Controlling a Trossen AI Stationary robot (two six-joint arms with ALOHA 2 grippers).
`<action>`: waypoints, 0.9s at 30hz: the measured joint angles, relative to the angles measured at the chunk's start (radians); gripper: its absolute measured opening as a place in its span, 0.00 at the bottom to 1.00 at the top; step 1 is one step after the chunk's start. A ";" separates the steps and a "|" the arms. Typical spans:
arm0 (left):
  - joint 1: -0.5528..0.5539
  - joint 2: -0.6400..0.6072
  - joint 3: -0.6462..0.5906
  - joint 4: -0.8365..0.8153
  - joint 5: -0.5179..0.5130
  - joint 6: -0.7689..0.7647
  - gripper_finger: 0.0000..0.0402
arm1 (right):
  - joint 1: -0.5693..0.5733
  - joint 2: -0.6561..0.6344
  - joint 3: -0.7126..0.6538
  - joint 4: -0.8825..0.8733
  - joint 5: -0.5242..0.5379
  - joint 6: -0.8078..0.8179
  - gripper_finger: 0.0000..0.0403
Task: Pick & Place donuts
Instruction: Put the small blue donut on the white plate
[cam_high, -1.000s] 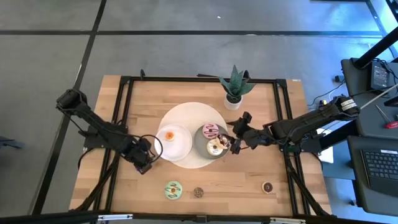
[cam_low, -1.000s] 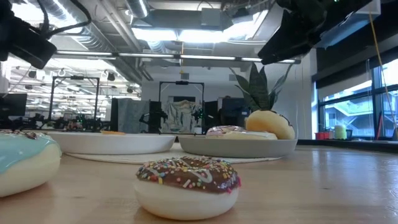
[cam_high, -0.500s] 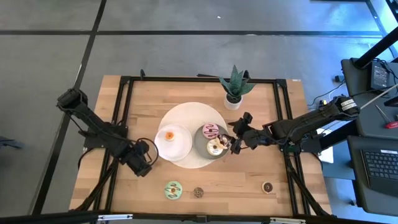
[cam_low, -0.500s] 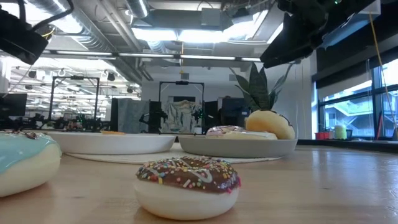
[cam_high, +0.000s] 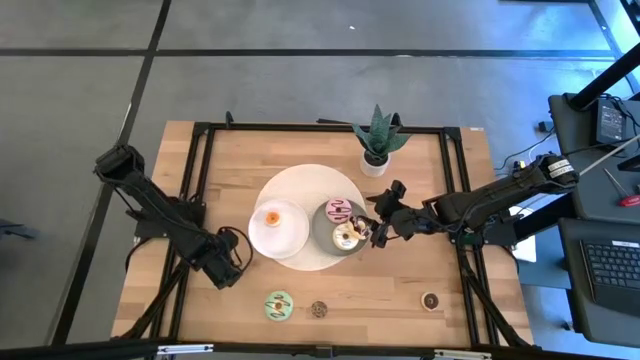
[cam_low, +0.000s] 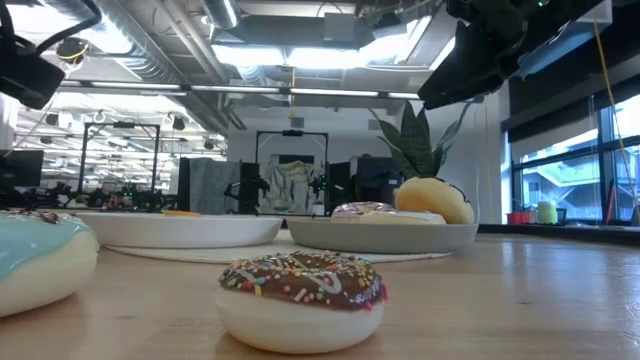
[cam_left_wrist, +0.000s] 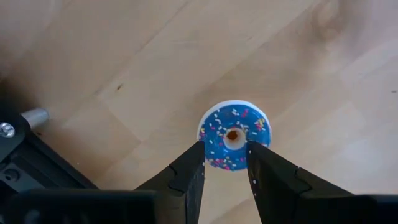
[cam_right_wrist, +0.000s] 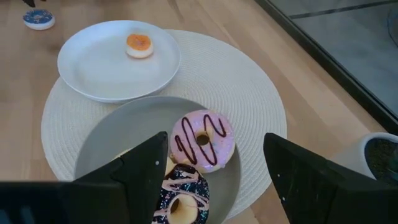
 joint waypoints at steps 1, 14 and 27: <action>0.000 0.009 0.000 0.002 0.000 0.001 0.28 | 0.000 0.000 0.000 0.000 0.000 0.000 0.66; 0.000 0.103 0.000 0.029 0.010 0.027 0.28 | 0.000 0.000 0.000 0.000 0.000 0.001 0.66; 0.000 0.171 0.000 0.056 0.034 0.027 0.28 | 0.000 0.000 0.000 0.000 0.000 -0.003 0.66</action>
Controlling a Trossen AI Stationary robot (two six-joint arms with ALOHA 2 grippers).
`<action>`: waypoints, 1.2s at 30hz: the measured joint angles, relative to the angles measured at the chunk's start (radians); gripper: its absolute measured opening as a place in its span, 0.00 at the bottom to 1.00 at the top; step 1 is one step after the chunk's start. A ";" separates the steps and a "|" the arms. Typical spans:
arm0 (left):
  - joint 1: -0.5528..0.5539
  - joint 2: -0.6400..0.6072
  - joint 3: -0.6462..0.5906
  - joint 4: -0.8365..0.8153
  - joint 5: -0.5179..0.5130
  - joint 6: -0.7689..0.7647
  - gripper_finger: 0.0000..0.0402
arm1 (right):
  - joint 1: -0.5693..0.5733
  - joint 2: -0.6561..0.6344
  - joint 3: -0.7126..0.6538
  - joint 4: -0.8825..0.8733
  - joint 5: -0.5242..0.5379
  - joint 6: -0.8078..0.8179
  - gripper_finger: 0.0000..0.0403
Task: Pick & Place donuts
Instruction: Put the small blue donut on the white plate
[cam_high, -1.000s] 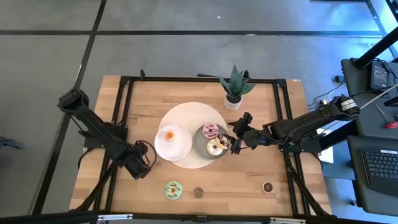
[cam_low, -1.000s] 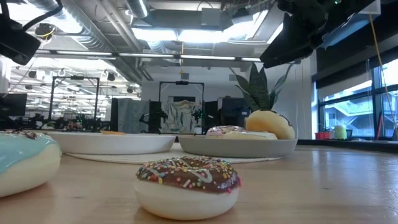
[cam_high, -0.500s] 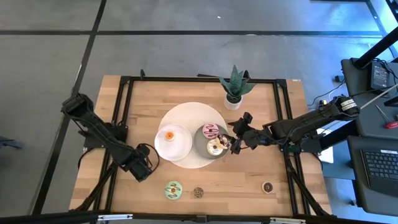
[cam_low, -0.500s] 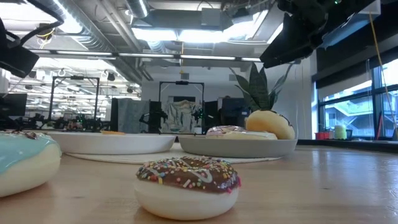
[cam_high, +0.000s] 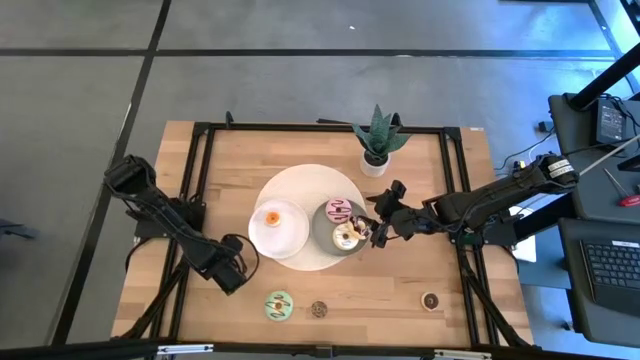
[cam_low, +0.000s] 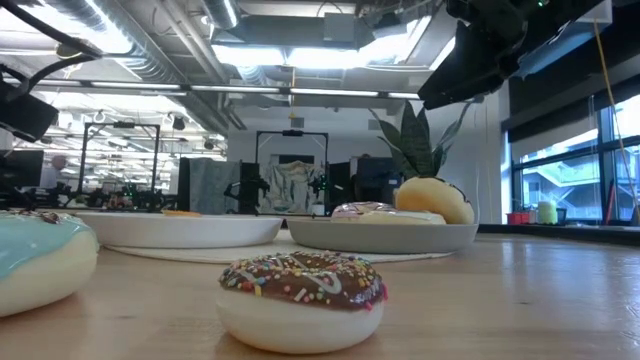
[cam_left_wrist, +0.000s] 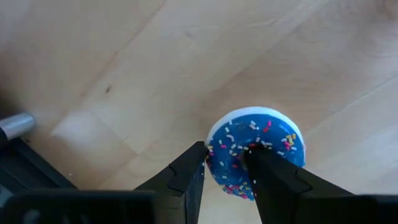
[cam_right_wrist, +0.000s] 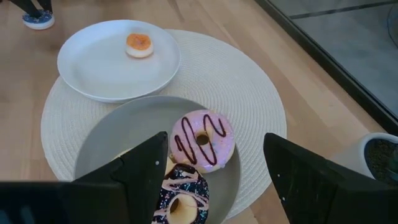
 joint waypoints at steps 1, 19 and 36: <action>0.000 0.000 0.000 0.001 -0.001 0.000 0.29 | 0.000 0.000 0.000 0.000 0.000 0.000 0.66; 0.000 0.000 0.000 0.021 -0.005 0.035 0.28 | 0.000 0.000 0.000 -0.001 0.000 -0.018 0.66; 0.085 -0.031 0.014 0.020 0.047 0.157 0.07 | 0.000 0.000 0.000 0.000 0.000 -0.026 0.66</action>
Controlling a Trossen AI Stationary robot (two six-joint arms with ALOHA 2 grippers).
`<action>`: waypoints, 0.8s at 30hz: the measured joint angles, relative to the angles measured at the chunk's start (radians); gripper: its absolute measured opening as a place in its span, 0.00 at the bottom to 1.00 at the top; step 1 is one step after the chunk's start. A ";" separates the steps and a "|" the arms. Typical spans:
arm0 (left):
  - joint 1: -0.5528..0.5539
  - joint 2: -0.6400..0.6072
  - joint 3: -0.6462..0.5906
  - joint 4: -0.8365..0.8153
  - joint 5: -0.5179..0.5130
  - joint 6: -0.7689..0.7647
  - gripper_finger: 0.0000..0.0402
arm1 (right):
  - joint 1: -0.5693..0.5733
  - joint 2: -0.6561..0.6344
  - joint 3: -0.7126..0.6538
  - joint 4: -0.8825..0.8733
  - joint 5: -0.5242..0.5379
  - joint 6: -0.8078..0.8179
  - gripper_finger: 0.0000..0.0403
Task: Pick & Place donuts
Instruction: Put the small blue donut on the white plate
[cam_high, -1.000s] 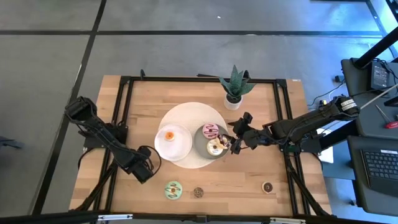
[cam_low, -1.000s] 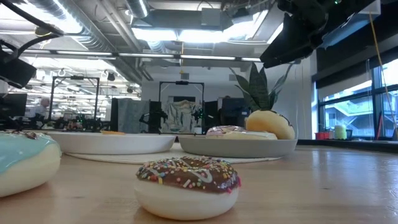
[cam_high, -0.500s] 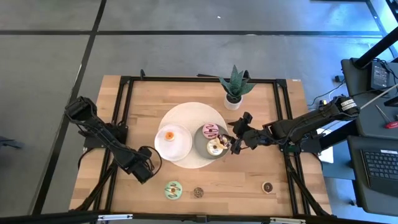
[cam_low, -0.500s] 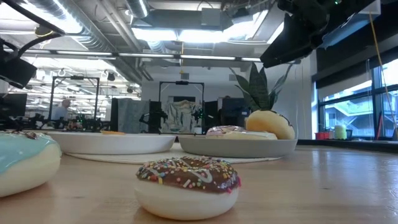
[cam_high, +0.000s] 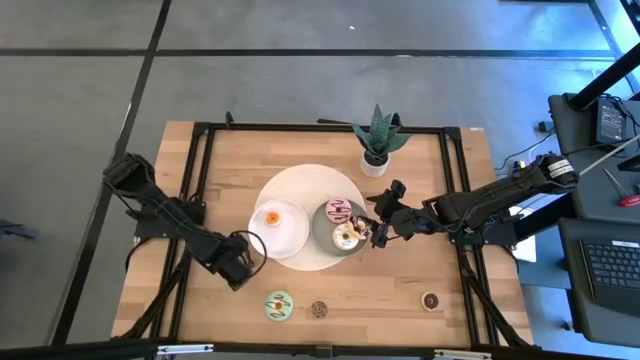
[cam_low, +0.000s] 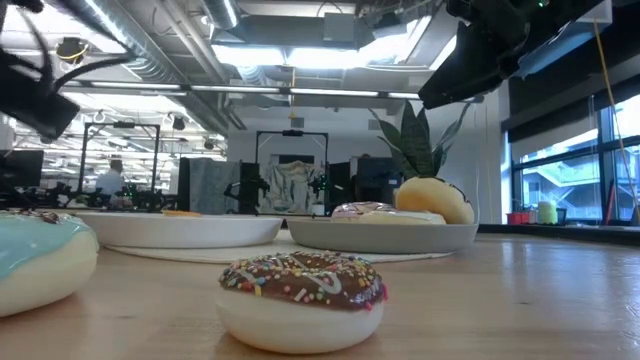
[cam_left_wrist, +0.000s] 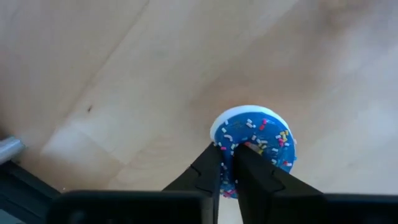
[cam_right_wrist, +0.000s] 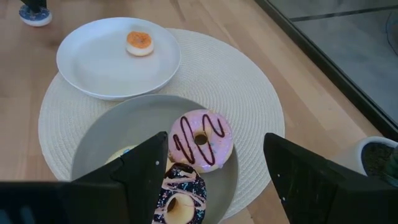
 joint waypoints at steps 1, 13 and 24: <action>0.007 -0.012 0.009 -0.001 -0.003 0.014 0.06 | 0.000 0.000 0.000 0.000 0.000 0.000 0.66; 0.183 -0.105 0.096 0.007 -0.426 0.335 0.05 | 0.000 0.000 0.000 0.000 0.000 0.001 0.66; 0.380 0.009 0.096 0.268 -0.335 0.672 0.05 | 0.000 0.000 0.000 0.000 0.000 0.000 0.66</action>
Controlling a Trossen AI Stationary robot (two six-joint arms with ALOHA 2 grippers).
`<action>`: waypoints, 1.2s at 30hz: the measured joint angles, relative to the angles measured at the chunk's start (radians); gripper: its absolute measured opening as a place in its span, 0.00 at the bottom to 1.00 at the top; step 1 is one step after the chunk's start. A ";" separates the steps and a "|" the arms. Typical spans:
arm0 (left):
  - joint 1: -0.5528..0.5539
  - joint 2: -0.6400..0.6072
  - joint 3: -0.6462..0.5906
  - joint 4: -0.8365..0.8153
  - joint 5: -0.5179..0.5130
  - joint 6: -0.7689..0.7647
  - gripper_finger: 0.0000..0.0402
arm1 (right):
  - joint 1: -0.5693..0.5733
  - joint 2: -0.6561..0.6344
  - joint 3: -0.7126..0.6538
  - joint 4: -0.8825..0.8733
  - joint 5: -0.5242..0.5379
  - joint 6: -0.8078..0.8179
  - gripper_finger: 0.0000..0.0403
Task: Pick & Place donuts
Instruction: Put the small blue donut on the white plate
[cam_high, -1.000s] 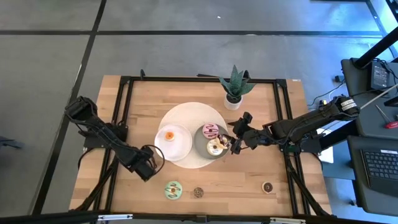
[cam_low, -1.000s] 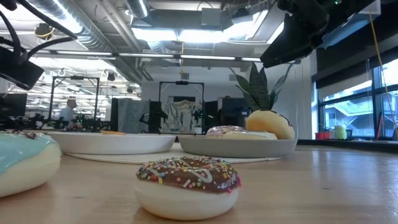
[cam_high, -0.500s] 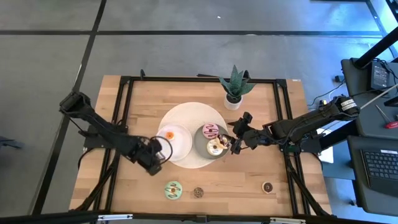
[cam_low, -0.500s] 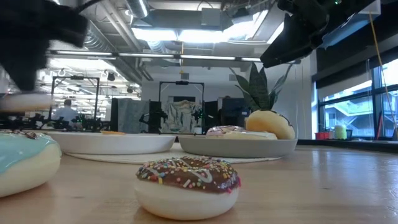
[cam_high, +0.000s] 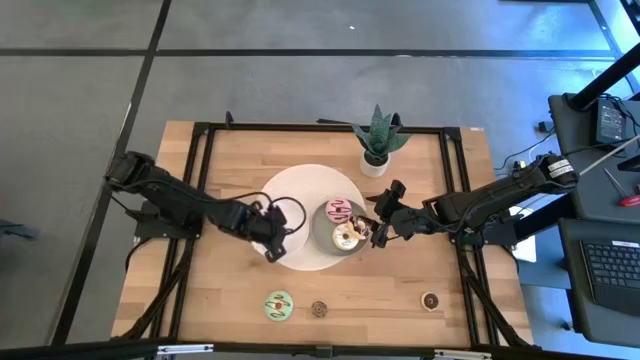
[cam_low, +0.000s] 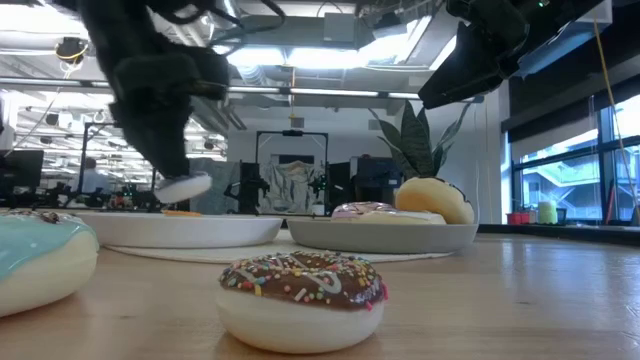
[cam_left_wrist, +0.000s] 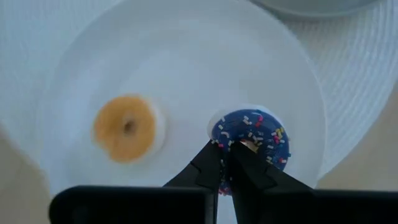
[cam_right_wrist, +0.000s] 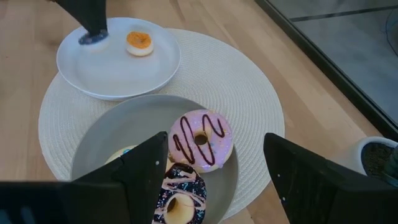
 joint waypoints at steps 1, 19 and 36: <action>0.010 0.007 0.000 0.011 0.003 0.014 0.05 | 0.000 0.000 0.000 0.000 0.000 0.000 0.66; 0.081 0.106 0.000 0.040 0.107 0.028 0.08 | 0.000 0.000 0.000 -0.009 0.008 -0.004 0.66; 0.081 0.106 0.000 0.040 0.091 0.065 0.13 | 0.000 0.000 0.000 -0.009 0.008 -0.005 0.66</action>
